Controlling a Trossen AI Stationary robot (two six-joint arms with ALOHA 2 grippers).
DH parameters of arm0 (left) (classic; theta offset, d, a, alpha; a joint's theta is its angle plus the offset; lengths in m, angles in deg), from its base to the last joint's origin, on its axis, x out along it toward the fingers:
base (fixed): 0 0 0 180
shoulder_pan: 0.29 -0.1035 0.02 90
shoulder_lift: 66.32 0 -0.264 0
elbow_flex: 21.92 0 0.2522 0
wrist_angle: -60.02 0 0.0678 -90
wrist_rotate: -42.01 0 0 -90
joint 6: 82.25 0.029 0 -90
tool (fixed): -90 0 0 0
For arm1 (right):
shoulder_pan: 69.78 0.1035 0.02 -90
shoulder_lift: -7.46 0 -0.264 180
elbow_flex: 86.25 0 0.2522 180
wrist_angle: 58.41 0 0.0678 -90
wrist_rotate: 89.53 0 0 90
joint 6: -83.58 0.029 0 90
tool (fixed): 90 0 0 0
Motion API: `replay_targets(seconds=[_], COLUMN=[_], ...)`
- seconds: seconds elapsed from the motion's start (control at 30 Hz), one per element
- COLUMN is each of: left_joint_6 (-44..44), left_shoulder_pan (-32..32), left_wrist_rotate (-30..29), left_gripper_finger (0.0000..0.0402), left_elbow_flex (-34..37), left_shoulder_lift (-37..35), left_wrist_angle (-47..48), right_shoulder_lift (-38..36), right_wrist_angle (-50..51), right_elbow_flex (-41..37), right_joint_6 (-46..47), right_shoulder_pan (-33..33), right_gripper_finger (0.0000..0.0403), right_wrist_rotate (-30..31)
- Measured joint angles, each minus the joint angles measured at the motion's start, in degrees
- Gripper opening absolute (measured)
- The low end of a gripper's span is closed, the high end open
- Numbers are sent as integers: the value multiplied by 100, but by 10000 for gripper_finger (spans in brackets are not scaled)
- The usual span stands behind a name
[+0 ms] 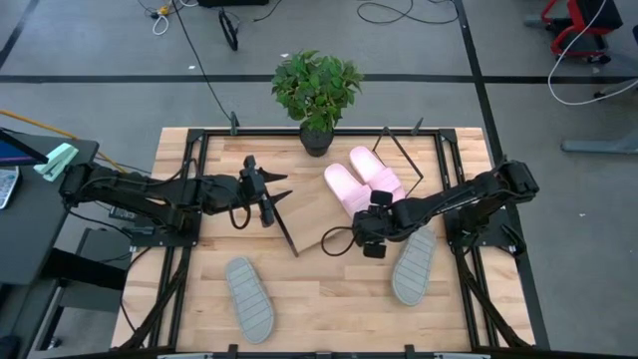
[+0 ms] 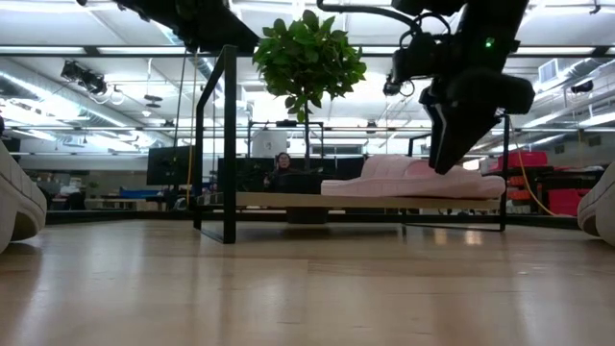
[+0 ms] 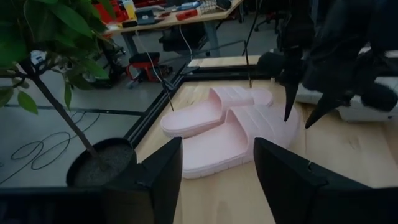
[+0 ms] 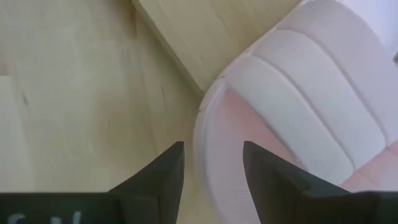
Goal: Pick and place slides into the shelf
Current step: Put the right gray slipper on the shelf
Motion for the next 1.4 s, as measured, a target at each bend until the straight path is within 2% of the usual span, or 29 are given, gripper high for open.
replay_targets(seconds=[0.33,0.63,1.1,1.4], left_joint_6=[-459,-900,-1107,-1678], left_shoulder_pan=[2,250,891,968], left_wrist_rotate=[133,152,155,152], left_gripper_finger=[187,183,178,185], left_elbow_flex=[0,0,0,0], left_shoulder_lift=[0,0,0,0], left_wrist_angle=[729,1093,1093,1093], right_shoulder_lift=[-499,-1192,-1263,-1162], right_wrist_angle=[129,438,642,740], right_elbow_flex=[0,0,0,4], right_joint_6=[705,1676,3817,4948], right_shoulder_pan=[346,1087,2988,4415], right_gripper_finger=[163,157,157,146], right_wrist_rotate=[-175,-175,-180,-177])
